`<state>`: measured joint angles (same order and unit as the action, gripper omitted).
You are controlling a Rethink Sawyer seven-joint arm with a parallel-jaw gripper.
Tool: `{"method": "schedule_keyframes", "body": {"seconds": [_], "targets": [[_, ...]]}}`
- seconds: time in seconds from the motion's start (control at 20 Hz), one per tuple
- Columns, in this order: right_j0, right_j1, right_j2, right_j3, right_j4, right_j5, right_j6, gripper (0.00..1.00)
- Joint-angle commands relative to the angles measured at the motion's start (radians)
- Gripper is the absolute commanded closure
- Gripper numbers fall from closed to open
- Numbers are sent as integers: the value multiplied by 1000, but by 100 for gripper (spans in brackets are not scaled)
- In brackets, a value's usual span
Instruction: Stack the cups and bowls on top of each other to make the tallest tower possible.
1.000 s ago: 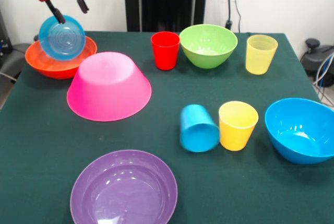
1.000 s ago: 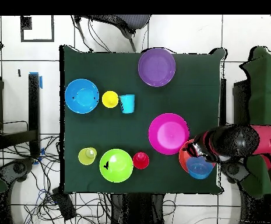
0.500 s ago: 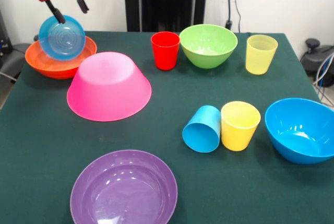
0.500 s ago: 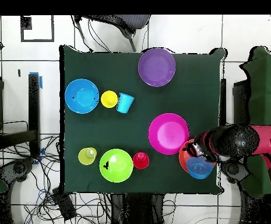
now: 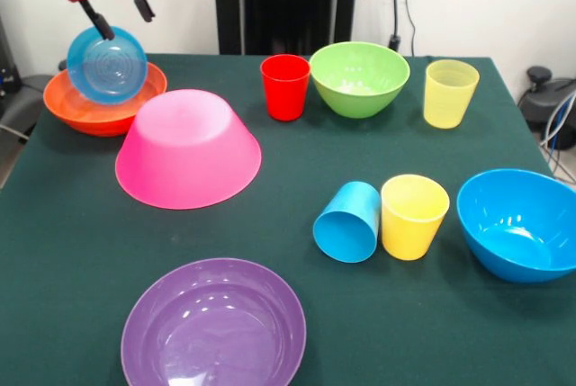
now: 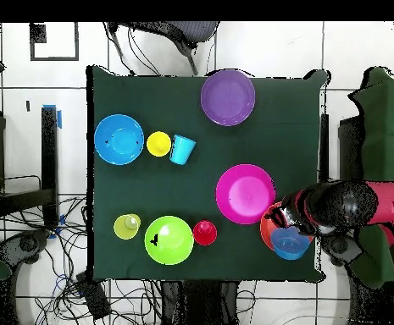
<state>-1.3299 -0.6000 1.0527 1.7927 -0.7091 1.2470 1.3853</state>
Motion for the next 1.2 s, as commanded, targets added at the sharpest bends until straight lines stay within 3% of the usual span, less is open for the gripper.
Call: {"method": "schedule_keyframes", "body": {"seconds": [0.05,0.65,1.2], "targets": [[34,3,-14,-41,-9,16,-254,0],[51,2,-30,-52,-22,17,-236,0],[40,11,-41,-19,-69,-45,-229,0]]}}
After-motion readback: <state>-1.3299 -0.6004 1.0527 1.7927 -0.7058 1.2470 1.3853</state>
